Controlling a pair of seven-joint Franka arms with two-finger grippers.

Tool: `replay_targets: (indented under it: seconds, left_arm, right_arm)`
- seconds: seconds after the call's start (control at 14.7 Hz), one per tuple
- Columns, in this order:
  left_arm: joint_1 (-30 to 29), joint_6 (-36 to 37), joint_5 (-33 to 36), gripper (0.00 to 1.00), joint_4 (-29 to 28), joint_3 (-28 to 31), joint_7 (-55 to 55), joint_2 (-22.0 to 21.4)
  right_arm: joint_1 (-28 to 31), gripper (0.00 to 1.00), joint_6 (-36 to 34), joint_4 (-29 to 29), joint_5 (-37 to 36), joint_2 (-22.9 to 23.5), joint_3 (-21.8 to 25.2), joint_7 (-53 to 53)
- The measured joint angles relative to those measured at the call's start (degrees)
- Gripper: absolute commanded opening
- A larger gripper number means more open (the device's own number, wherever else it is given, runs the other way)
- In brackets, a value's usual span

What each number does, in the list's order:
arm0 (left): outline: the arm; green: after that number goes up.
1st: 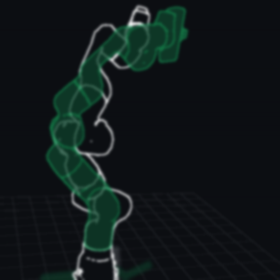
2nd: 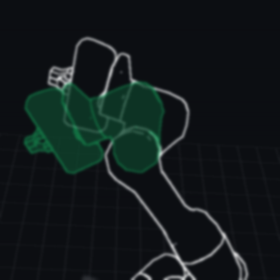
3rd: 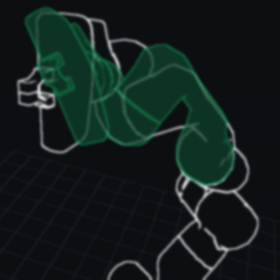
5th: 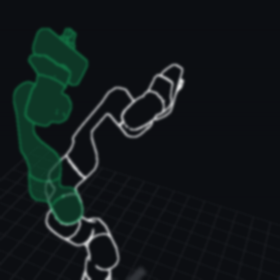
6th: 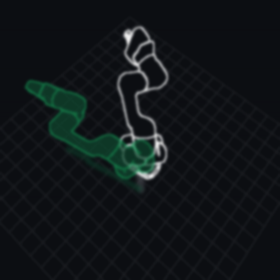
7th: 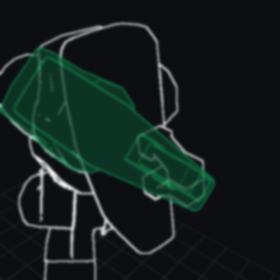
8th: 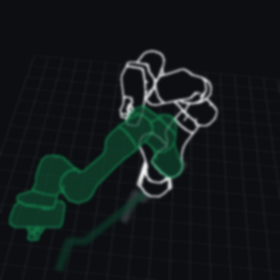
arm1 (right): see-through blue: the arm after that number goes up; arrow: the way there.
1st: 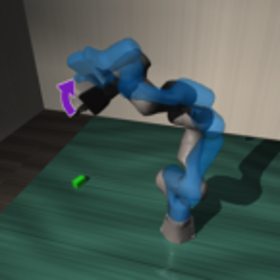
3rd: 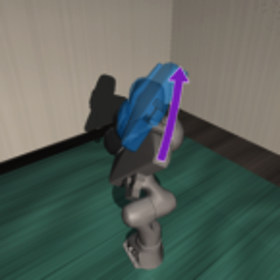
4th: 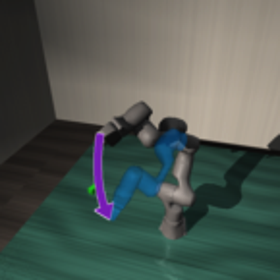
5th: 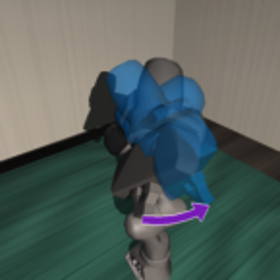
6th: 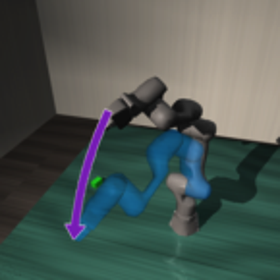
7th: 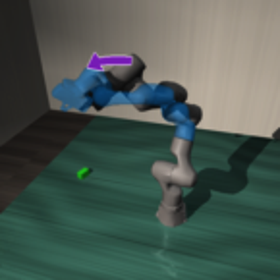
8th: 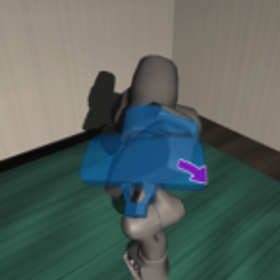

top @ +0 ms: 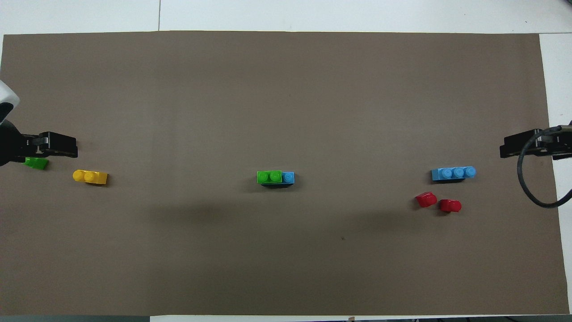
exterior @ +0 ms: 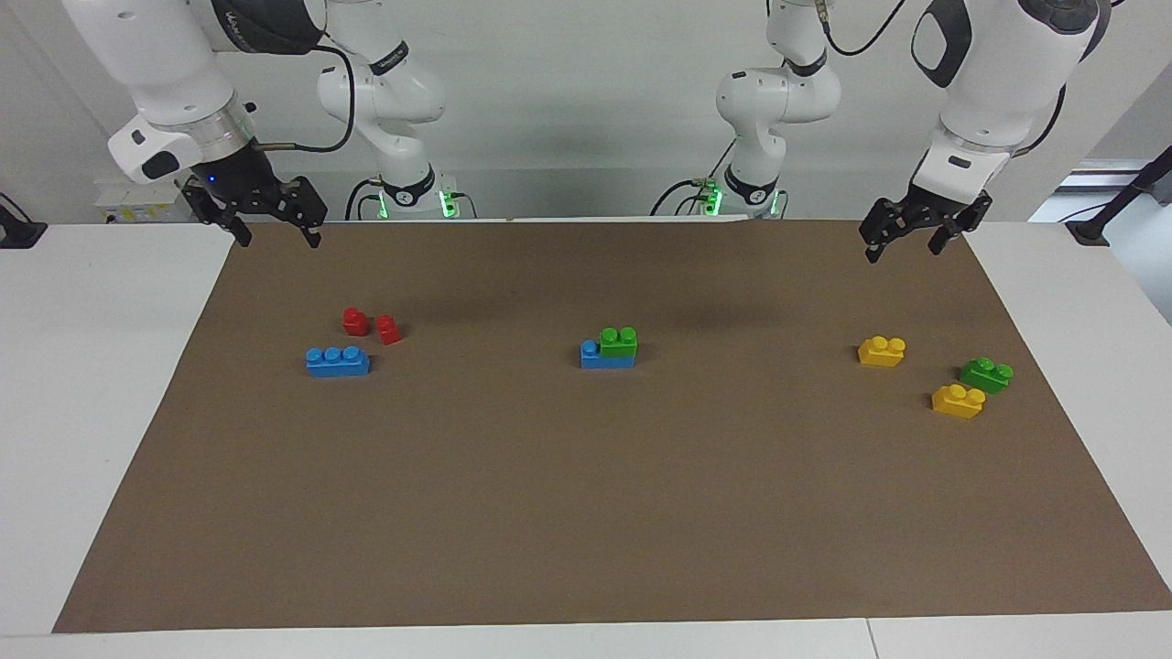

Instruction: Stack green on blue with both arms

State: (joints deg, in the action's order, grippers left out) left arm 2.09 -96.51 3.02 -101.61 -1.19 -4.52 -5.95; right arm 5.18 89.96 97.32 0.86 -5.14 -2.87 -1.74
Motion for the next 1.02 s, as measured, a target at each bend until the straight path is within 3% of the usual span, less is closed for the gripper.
replay_targets:
  seconds: [0.34,1.02]
  left_arm:
    - [-1.8,-1.0,-3.6,1.00,0.0,-2.0,0.2,0.2]
    - [-2.0,-1.4,-4.0,1.00,0.1,-2.0,0.2,0.2]
  right_arm:
    - [0.4,1.00,-0.6,0.0,0.0,0.3,0.1,0.0]
    - [0.4,1.00,-0.8,0.0,0.0,0.3,0.1,0.0]
